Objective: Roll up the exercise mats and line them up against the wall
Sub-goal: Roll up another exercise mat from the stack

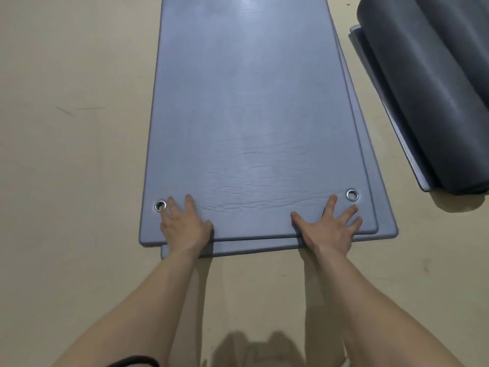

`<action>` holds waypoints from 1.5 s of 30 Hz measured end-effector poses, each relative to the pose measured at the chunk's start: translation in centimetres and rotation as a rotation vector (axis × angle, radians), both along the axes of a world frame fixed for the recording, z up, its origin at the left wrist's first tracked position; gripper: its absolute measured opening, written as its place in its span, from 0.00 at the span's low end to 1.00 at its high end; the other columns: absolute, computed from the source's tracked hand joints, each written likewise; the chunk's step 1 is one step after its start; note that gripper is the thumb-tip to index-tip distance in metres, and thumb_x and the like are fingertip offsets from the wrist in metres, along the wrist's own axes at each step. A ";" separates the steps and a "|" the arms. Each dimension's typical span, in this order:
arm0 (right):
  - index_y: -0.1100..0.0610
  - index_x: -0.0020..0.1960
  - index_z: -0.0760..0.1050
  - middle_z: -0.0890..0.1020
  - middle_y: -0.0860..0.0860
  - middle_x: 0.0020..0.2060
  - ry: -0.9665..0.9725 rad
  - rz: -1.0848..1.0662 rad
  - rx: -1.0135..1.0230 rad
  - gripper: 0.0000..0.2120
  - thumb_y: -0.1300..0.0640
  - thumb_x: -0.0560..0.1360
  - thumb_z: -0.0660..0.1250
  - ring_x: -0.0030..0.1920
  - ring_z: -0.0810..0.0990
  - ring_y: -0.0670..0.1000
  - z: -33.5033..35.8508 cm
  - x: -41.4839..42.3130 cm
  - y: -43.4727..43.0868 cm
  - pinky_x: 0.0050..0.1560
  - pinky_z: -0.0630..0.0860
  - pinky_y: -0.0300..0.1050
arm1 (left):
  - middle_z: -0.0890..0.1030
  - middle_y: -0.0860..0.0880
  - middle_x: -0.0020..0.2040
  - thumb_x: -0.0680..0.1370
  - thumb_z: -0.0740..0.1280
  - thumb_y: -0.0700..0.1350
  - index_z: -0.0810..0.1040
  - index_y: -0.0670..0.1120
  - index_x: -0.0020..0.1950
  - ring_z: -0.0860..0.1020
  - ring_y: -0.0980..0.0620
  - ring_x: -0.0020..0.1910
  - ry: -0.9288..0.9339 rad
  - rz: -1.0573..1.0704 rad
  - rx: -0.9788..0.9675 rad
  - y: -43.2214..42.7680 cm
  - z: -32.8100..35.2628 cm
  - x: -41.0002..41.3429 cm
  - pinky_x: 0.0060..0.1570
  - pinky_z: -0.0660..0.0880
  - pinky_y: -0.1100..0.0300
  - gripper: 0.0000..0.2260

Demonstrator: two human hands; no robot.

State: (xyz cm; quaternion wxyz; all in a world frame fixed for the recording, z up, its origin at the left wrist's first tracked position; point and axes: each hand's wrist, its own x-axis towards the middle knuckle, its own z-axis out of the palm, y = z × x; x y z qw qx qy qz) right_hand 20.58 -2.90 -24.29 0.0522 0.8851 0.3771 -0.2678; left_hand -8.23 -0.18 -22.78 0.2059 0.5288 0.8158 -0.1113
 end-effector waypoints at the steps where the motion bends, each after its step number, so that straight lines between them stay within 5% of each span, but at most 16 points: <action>1: 0.43 0.83 0.39 0.39 0.60 0.82 0.032 0.014 -0.009 0.57 0.21 0.66 0.62 0.81 0.40 0.66 0.3 -1.5 -0.8 0.77 0.56 0.63 | 0.50 0.40 0.83 0.76 0.70 0.56 0.56 0.53 0.82 0.53 0.35 0.80 -0.026 -0.069 -0.051 -0.4 0.5 -0.1 0.77 0.59 0.43 0.38; 5: 0.42 0.83 0.42 0.43 0.60 0.82 0.095 0.143 -0.119 0.54 0.27 0.69 0.67 0.80 0.46 0.66 2.3 -4.4 -2.8 0.74 0.62 0.60 | 0.52 0.44 0.83 0.75 0.71 0.54 0.60 0.56 0.80 0.60 0.39 0.77 -0.145 -0.318 -0.236 -2.5 1.8 -1.1 0.72 0.66 0.44 0.35; 9: 0.47 0.76 0.61 0.64 0.58 0.70 -0.019 0.428 -0.210 0.33 0.40 0.74 0.67 0.65 0.68 0.64 4.4 -3.9 -2.2 0.57 0.70 0.56 | 0.46 0.46 0.85 0.76 0.71 0.52 0.59 0.57 0.80 0.56 0.42 0.80 -0.185 -0.427 -0.268 -4.6 1.4 -2.5 0.72 0.67 0.44 0.35; 13: 0.49 0.64 0.67 0.65 0.55 0.63 0.107 0.548 -0.260 0.17 0.48 0.78 0.65 0.52 0.66 0.60 4.6 -4.2 -2.4 0.49 0.69 0.52 | 0.56 0.43 0.79 0.77 0.69 0.51 0.67 0.56 0.68 0.69 0.40 0.70 -0.211 -0.415 -0.324 -4.1 2.0 -2.0 0.61 0.74 0.45 0.21; 15: 0.49 0.65 0.66 0.65 0.56 0.63 0.099 0.583 -0.248 0.17 0.48 0.78 0.64 0.50 0.67 0.60 4.2 -3.7 -2.4 0.48 0.70 0.52 | 0.58 0.43 0.77 0.78 0.67 0.51 0.67 0.54 0.67 0.74 0.40 0.61 -0.165 -0.463 -0.345 -3.4 2.4 -1.6 0.55 0.76 0.47 0.19; 19: 0.46 0.68 0.64 0.65 0.55 0.62 0.089 0.675 -0.249 0.21 0.47 0.77 0.64 0.50 0.70 0.60 4.1 -2.5 -2.5 0.46 0.71 0.50 | 0.51 0.46 0.82 0.79 0.67 0.51 0.60 0.55 0.78 0.77 0.39 0.63 -0.112 -0.540 -0.447 -3.2 3.2 -2.5 0.61 0.76 0.44 0.28; 22: 0.47 0.68 0.65 0.66 0.56 0.62 0.008 0.722 -0.158 0.22 0.41 0.78 0.64 0.51 0.70 0.61 3.6 -2.5 -2.5 0.46 0.70 0.50 | 0.62 0.44 0.76 0.80 0.66 0.48 0.60 0.53 0.75 0.77 0.40 0.55 -0.139 -0.564 -0.379 -2.8 2.8 -3.1 0.56 0.77 0.42 0.25; 26: 0.49 0.62 0.67 0.68 0.56 0.60 -0.162 0.749 0.021 0.30 0.31 0.70 0.68 0.57 0.70 0.61 1.7 -3.9 -2.4 0.50 0.68 0.54 | 0.58 0.45 0.80 0.82 0.63 0.46 0.55 0.57 0.79 0.79 0.38 0.57 -0.057 -0.618 -0.280 -4.0 2.0 -3.2 0.50 0.77 0.46 0.28; 29: 0.52 0.58 0.74 0.72 0.54 0.63 -0.098 0.851 0.202 0.31 0.37 0.63 0.79 0.59 0.69 0.60 -0.2 -3.7 -2.0 0.55 0.70 0.55 | 0.66 0.46 0.77 0.79 0.67 0.45 0.65 0.56 0.73 0.81 0.40 0.45 0.048 -0.713 -0.044 -5.2 0.3 -3.9 0.33 0.71 0.52 0.24; 31: 0.50 0.58 0.75 0.74 0.51 0.63 -0.021 0.910 0.285 0.31 0.40 0.61 0.82 0.59 0.70 0.59 -1.1 -3.2 -1.7 0.54 0.72 0.55 | 0.77 0.46 0.63 0.71 0.76 0.46 0.75 0.51 0.60 0.78 0.42 0.39 0.030 -0.764 0.116 -5.0 -0.5 -4.7 0.28 0.71 0.54 0.20; 33: 0.47 0.59 0.75 0.74 0.49 0.63 -0.021 0.939 0.317 0.32 0.38 0.60 0.82 0.58 0.71 0.58 -1.7 -2.7 -1.5 0.53 0.72 0.56 | 0.77 0.45 0.57 0.66 0.80 0.48 0.78 0.49 0.57 0.77 0.41 0.49 -0.029 -0.760 0.253 -4.4 -2.1 -5.6 0.39 0.79 0.49 0.22; 37: 0.47 0.61 0.76 0.75 0.50 0.66 -0.032 0.949 0.424 0.27 0.37 0.68 0.76 0.62 0.71 0.60 -2.4 -2.0 -1.9 0.58 0.71 0.58 | 0.74 0.43 0.72 0.70 0.78 0.57 0.77 0.52 0.69 0.70 0.34 0.72 -0.178 -0.572 0.294 -4.4 -3.9 -6.8 0.68 0.72 0.42 0.29; 40: 0.50 0.65 0.77 0.75 0.53 0.69 -0.005 0.910 0.482 0.26 0.39 0.71 0.69 0.66 0.72 0.62 -3.4 -2.2 -3.0 0.63 0.70 0.61 | 0.72 0.49 0.75 0.72 0.76 0.59 0.76 0.54 0.71 0.66 0.39 0.76 -0.249 -0.467 0.332 -4.7 -4.8 -6.7 0.70 0.70 0.44 0.29; 45: 0.49 0.65 0.78 0.76 0.53 0.68 0.006 0.905 0.490 0.26 0.39 0.70 0.70 0.66 0.72 0.62 -3.4 -2.3 -2.7 0.62 0.70 0.61 | 0.75 0.50 0.68 0.62 0.84 0.57 0.80 0.53 0.65 0.69 0.44 0.66 -0.222 -0.433 0.342 -3.3 -3.8 -6.1 0.56 0.77 0.47 0.33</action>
